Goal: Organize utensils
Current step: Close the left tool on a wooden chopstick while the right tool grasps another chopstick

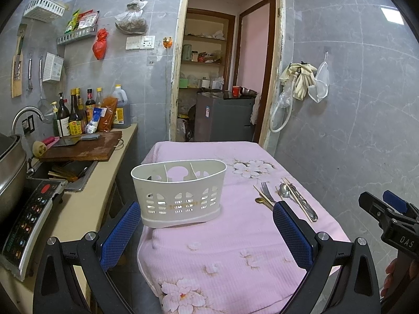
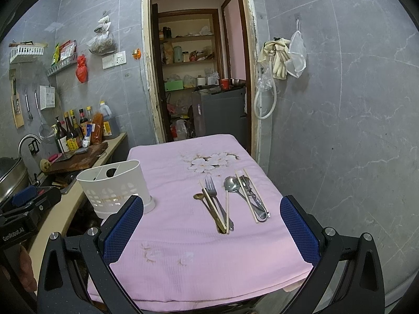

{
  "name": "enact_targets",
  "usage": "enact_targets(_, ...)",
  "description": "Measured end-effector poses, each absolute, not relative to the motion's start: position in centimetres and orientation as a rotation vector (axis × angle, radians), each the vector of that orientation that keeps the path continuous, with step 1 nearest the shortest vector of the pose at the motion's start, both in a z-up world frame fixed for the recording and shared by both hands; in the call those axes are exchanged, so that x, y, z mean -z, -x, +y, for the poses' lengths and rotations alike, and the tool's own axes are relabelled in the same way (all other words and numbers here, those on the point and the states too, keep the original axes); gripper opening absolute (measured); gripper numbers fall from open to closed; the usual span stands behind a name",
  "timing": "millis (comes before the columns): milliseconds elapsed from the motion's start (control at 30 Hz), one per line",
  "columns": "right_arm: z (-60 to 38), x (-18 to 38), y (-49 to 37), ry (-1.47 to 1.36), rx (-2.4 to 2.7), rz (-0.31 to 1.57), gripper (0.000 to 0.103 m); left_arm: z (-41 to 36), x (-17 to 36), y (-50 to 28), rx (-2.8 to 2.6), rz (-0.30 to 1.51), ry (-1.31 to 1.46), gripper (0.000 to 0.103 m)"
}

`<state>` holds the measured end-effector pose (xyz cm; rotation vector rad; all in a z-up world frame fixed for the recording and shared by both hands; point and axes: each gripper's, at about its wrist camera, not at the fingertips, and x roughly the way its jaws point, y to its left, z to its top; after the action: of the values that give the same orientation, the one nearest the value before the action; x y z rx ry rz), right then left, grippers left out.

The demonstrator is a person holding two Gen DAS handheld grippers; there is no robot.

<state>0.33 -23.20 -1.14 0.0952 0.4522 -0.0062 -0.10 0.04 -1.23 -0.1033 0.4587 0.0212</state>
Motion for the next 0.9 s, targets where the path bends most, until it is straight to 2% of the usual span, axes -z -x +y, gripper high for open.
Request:
enact_targets(467,-25.1,-0.9,-3.0,-0.088,-0.007,0.409,0.102,-1.8,0.3,-2.5,0.010,0.444,0.067,0.102)
enact_targets(667,-27.9,-1.4,-6.4,-0.062,-0.011,0.428,0.102,-3.7,-0.2,-6.1,0.041,0.457,0.077,0.102)
enact_targets(900,-32.5,0.6,-13.5,-0.070,-0.077,0.508,0.102,-7.4,1.2,-12.3,0.061,0.531,0.090,0.102)
